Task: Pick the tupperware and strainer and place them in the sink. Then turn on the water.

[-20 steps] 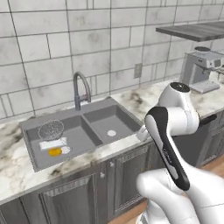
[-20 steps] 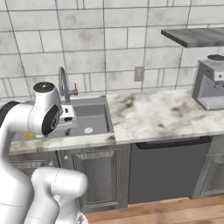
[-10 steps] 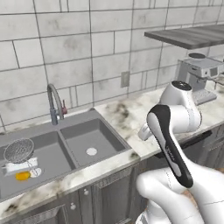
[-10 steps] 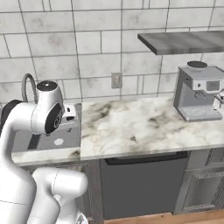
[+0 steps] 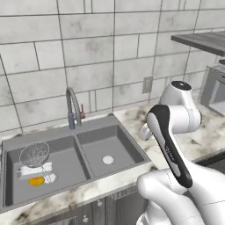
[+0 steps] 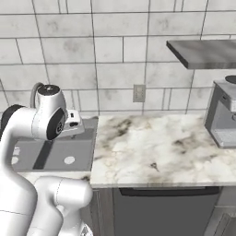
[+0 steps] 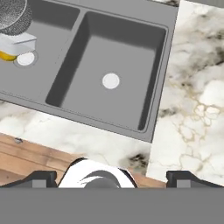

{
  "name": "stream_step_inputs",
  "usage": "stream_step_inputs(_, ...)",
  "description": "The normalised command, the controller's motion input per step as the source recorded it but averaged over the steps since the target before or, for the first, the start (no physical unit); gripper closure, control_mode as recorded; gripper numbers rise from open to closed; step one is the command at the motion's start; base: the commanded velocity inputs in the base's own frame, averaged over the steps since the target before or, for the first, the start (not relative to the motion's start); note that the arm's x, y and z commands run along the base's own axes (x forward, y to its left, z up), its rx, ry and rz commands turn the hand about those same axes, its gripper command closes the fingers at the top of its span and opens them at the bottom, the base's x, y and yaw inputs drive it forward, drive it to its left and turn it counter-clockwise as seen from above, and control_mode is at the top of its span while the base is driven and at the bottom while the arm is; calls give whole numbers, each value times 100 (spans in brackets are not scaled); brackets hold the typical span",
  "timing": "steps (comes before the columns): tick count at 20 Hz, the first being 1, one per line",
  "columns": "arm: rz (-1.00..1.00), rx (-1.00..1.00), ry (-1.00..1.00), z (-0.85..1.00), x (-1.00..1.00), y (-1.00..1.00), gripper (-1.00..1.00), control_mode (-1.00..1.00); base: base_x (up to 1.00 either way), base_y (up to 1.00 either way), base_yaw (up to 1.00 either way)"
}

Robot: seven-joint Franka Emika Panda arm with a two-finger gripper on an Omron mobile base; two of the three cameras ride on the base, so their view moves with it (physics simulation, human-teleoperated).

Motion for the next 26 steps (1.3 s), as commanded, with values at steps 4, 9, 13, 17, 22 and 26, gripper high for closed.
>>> stream_step_inputs(4,0,0,0,0,0,0,-100,100,85,4,34)
stream_step_inputs(9,0,0,0,0,0,0,-100,100,100,0,39)
stream_step_inputs(13,0,0,0,0,0,0,-100,100,27,-1,10)
stream_step_inputs(17,0,0,0,0,0,0,-100,100,0,0,0)
stream_step_inputs(22,0,0,0,0,0,0,-100,100,0,0,0)
stream_step_inputs(26,0,0,0,0,0,0,-100,100,0,0,0)
